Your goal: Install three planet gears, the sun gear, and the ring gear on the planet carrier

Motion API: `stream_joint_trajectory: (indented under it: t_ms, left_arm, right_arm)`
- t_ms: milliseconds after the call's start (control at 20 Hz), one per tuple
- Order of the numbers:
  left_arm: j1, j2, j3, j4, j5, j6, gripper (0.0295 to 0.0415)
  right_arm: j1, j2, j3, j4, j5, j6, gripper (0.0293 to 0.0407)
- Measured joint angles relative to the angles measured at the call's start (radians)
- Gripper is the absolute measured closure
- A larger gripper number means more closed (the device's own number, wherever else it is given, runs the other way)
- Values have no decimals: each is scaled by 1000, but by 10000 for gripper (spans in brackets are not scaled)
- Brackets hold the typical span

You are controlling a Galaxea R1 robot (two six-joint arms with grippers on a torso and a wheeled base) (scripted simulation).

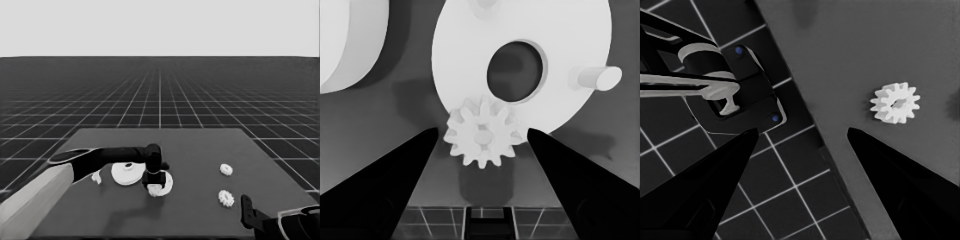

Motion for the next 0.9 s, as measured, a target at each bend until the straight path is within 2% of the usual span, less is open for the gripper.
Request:
stream_joint_trajectory:
  t_ms: [100, 200, 300, 600, 650, 700, 750, 900]
  left_arm:
    - [0, 0, 0, 0, 0, 0, 326]
    - [-106, -16, 77, -105, 28, -55, 326]
    - [-150, -18, 93, -147, 31, -67, 326]
    - [-170, -18, 97, -169, 31, -71, 326]
    - [-193, -216, 230, -195, -19, 171, 324]
    - [-208, -500, 203, -222, -55, 398, 325]
    - [-213, -605, 50, -246, -76, 599, 325]
    - [-215, -593, -263, -279, -94, 862, 326]
  right_arm:
    - [0, 0, 0, 0, 0, 0, 315]
    - [0, 0, 0, 0, 0, 0, 315]
    - [0, 0, 0, 0, 0, 0, 315]
    - [0, 0, 0, 0, 0, 0, 315]
    - [0, 0, 0, 0, 0, 0, 315]
    - [0, 0, 0, 0, 0, 0, 315]
    - [0, 0, 0, 0, 0, 0, 315]
    - [0, 0, 0, 0, 0, 0, 315]
